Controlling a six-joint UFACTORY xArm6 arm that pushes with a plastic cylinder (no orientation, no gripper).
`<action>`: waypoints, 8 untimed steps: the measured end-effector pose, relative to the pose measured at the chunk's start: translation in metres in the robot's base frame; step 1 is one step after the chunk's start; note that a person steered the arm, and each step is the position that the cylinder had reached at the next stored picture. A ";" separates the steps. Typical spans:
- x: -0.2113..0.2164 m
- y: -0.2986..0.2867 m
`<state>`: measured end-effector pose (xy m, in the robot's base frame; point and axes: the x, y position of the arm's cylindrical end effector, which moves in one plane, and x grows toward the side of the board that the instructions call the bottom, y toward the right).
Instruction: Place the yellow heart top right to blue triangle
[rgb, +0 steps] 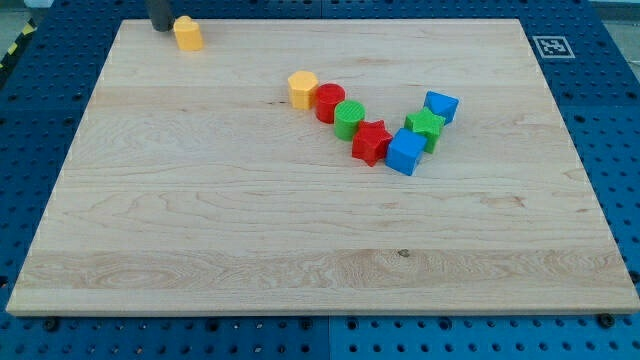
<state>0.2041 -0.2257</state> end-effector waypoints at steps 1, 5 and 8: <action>0.006 0.045; 0.014 -0.007; 0.049 0.100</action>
<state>0.2533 -0.1261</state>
